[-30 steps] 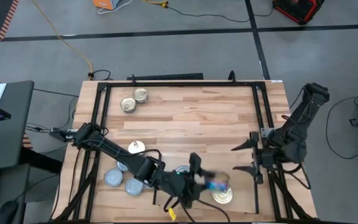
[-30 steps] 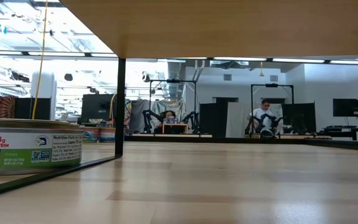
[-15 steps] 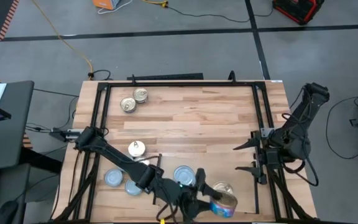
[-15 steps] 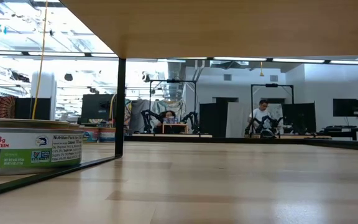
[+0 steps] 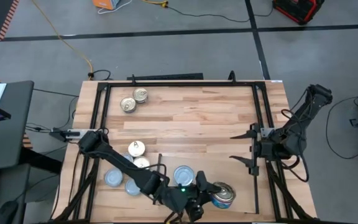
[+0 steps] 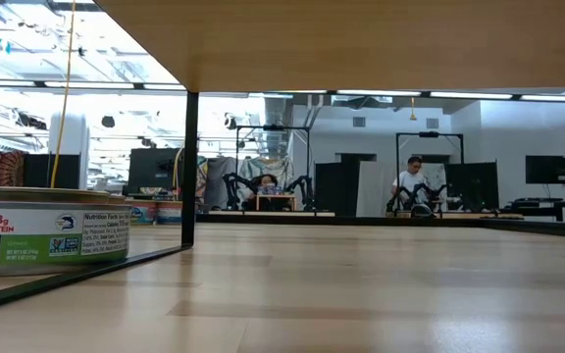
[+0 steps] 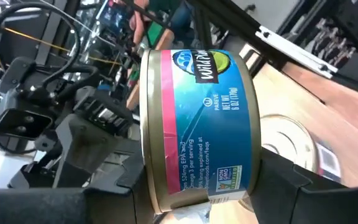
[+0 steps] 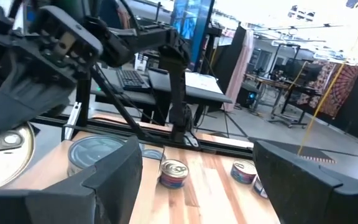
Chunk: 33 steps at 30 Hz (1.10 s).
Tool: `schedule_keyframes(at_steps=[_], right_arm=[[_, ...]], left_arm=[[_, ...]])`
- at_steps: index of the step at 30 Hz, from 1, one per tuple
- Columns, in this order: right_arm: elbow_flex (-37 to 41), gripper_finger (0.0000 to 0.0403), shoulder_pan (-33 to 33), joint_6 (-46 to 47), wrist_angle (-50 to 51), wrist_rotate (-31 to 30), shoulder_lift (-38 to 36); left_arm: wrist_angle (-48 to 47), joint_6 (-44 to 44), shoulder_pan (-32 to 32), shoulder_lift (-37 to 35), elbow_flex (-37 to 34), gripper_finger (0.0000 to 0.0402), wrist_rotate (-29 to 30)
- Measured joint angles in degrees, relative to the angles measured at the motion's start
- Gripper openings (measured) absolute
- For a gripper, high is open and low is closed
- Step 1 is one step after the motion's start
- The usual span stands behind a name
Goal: Stack canned seafood by type on shelf
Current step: Stack the blue-pink tuna can on the top of the blue-pink tuna can on the shelf
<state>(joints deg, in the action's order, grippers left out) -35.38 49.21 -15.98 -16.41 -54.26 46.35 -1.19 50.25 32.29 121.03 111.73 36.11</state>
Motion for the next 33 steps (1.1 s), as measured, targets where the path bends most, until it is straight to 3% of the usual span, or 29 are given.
schedule_keyframes(at_steps=[6,10,20,25,29,33], right_arm=[[0.0,0.0330,-1.5,1.1,0.1,-0.3,0.0],[0.0,0.0330,-2.7,3.0,0.9,-4.5,0.0],[0.0,0.0331,-5.9,7.0,2.6,-6.5,0.0],[0.0,0.0331,-6.0,7.0,2.6,-6.5,0.1],[0.0,0.0331,-6.0,6.9,3.0,-6.4,0.1],[0.0,0.0331,-6.0,6.7,3.7,-6.4,0.1]], left_arm=[[-2.2,-2.6,3.0,0.0,1.9,0.0189,6.2],[-3.0,-2.8,5.2,0.0,1.9,0.0189,10.5],[-0.5,-10.1,5.8,0.6,1.9,0.0189,13.0],[4.0,-9.5,5.7,2.7,2.5,0.0189,15.1],[2.6,-8.7,5.9,6.4,8.3,0.0190,17.7],[-1.2,-3.9,6.4,13.3,19.1,0.0189,22.3]])
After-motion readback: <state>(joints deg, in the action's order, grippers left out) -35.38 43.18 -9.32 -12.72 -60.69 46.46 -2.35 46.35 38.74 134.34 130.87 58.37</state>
